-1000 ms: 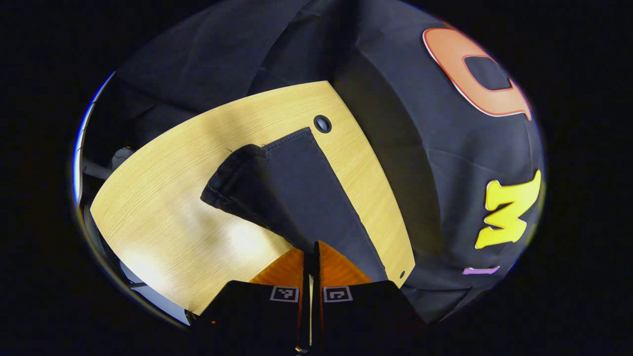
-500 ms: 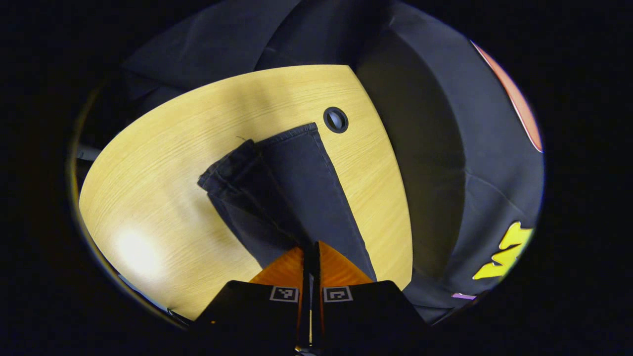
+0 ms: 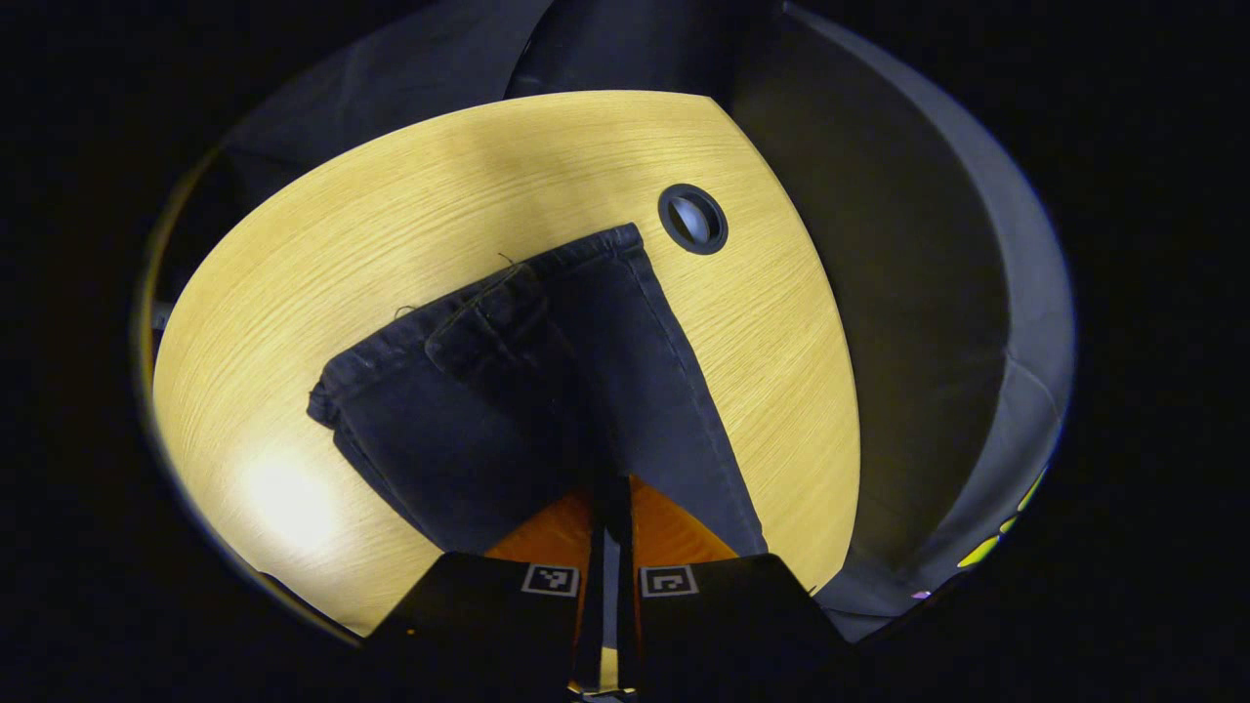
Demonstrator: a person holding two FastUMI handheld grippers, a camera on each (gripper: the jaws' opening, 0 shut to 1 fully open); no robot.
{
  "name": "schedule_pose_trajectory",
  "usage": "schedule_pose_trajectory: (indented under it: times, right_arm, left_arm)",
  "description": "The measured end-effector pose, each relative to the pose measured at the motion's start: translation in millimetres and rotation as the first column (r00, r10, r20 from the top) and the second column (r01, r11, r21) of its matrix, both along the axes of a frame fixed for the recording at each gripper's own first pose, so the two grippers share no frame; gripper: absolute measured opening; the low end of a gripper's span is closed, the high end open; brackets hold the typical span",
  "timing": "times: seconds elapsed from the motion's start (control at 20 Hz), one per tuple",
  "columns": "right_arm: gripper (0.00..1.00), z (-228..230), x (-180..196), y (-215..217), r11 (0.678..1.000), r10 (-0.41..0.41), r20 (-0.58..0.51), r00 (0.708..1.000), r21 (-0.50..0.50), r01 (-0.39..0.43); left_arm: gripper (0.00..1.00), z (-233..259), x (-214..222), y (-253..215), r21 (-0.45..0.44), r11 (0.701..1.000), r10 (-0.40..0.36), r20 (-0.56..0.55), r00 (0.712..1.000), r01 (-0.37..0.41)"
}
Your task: Grasp the waist and the cuffs of the jeans and fold them to make the two legs overlap; first hold the waist and fold one-third of the jeans toward the cuffs, then hold the cuffs and fold the remaining one-third in the same direction to finish folding.
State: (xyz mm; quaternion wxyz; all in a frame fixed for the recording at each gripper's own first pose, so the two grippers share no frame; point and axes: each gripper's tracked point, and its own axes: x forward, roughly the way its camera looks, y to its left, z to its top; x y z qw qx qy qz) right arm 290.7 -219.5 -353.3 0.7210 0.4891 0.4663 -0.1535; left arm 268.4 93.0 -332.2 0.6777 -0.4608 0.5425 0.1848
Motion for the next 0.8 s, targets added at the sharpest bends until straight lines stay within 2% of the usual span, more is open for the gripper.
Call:
schedule_pose_trajectory:
  times: [0.1, 0.15, 0.2, 0.25, 0.3, 0.35, 0.5, 0.6, 0.65, 0.7, 0.8]
  right_arm:
    - [0.04, -3.1, 1.8, 0.2, 1.000, 0.008, 0.000, 1.000, -0.012, -0.008]
    - [0.09, -2.6, 2.5, 0.5, 1.000, 0.013, 0.004, 1.000, -0.021, -0.013]
    - [0.02, -1.7, 3.0, 0.5, 0.999, 0.019, 0.008, 1.000, -0.031, -0.019]
    - [0.19, 1.5, 2.8, 0.7, 0.999, 0.026, 0.020, 0.999, -0.037, -0.025]
    - [0.17, 3.4, 3.9, 2.8, 0.999, 0.033, 0.031, 0.999, -0.041, -0.032]
    - [0.37, 5.6, 1.9, 4.9, 0.998, 0.042, 0.039, 0.998, -0.047, -0.040]
    - [0.98, 15.0, -6.7, 3.8, 0.994, 0.056, 0.055, 0.997, -0.095, -0.050]
    - [0.98, 30.9, -18.0, 4.4, 0.991, 0.068, 0.078, 0.995, -0.123, -0.058]
    - [0.98, 42.5, -27.0, 6.8, 0.987, 0.082, 0.095, 0.992, -0.144, -0.068]
    - [0.98, 54.6, -35.4, 8.6, 0.983, 0.102, 0.114, 0.988, -0.166, -0.082]
    - [0.98, 86.2, -55.6, 15.1, 0.966, 0.157, 0.168, 0.973, -0.232, -0.116]
  left_arm:
    - [0.16, 0.6, 2.4, 0.3, 0.010, 1.000, 0.000, -0.001, 1.000, 0.000]
    - [0.26, 5.3, 6.1, 1.2, 0.008, 1.000, 0.003, 0.008, 1.000, -0.003]
    - [0.36, 10.0, 8.5, 1.6, 0.013, 1.000, 0.004, 0.013, 1.000, -0.005]
    - [0.64, 14.3, 11.4, 2.3, 0.024, 1.000, 0.004, 0.017, 1.000, -0.005]
    - [0.76, 19.7, 14.2, 2.4, 0.033, 0.999, 0.001, 0.019, 1.000, -0.002]
    - [0.69, 26.1, 16.1, 3.6, 0.049, 0.999, -0.006, 0.014, 1.000, 0.005]
    - [0.76, 57.1, 27.3, -0.6, 0.079, 0.997, -0.028, 0.044, 0.999, 0.024]
    - [0.77, 92.3, 36.3, -9.2, 0.097, 0.995, -0.047, 0.092, 0.995, 0.038]
    - [0.89, 115.1, 41.4, -13.8, 0.122, 0.991, -0.069, 0.131, 0.989, 0.053]
    - [0.77, 140.3, 45.5, -18.5, 0.161, 0.984, -0.104, 0.174, 0.979, 0.076]
    - [0.77, 197.9, 51.6, -31.1, 0.258, 0.958, -0.193, 0.274, 0.942, 0.121]
